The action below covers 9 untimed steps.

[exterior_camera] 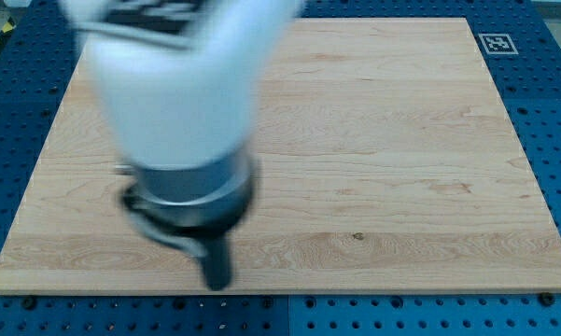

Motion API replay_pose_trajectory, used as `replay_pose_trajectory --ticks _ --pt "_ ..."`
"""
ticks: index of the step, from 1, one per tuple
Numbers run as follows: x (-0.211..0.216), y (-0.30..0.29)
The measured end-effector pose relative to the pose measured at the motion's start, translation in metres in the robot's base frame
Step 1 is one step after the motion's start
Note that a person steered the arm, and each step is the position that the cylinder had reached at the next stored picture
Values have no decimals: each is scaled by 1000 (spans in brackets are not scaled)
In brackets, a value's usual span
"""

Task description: Move the green star to the top right corner

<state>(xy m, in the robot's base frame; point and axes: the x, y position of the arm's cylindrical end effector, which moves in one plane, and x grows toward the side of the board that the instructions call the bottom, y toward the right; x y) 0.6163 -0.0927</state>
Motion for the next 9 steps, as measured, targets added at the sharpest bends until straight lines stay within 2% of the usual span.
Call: replay_pose_trajectory --ticks 1,2,3,9 --pt "-37 -90" --pt "-93 -91" --pt "-93 -83" --pt "-90 191"
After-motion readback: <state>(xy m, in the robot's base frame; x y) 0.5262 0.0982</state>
